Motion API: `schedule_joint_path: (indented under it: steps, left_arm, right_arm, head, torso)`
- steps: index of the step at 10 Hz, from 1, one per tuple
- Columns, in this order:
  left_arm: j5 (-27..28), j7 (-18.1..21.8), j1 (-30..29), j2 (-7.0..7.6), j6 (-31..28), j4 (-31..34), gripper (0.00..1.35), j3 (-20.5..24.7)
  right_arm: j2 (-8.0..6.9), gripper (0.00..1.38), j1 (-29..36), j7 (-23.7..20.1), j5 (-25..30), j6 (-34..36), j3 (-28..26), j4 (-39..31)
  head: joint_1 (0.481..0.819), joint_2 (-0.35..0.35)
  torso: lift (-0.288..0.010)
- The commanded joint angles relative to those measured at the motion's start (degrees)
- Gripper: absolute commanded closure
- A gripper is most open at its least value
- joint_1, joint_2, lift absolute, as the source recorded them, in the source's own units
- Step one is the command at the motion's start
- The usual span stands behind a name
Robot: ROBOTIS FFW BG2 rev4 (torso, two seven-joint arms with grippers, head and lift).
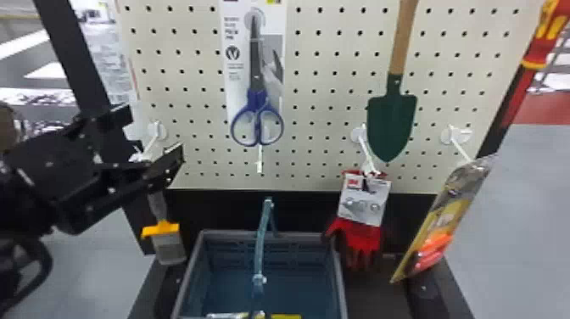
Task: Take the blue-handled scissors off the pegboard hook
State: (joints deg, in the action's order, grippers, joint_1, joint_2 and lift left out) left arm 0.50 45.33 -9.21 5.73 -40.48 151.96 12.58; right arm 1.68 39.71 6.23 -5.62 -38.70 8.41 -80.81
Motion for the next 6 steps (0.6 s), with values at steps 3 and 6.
schedule_joint_path:
  steps: [3, 6]
  left_arm:
    - [-0.85, 0.99, 5.36, 0.95, -4.60, -0.99, 0.38, -3.00]
    - [-2.26, 1.08, 9.06, 1.04, -5.40, -2.26, 0.38, -4.84]
  right_arm:
    - [-0.01, 0.32, -0.06, 0.01, -0.01, 0.03, 0.03, 0.02]
    - [-0.01, 0.32, -0.30, -0.08, -0.01, 0.12, 0.03, 0.02]
  head:
    - [0.549, 0.000]
    - [0.549, 0.000]
  torso:
    - [-0.100]
    - [-0.100]
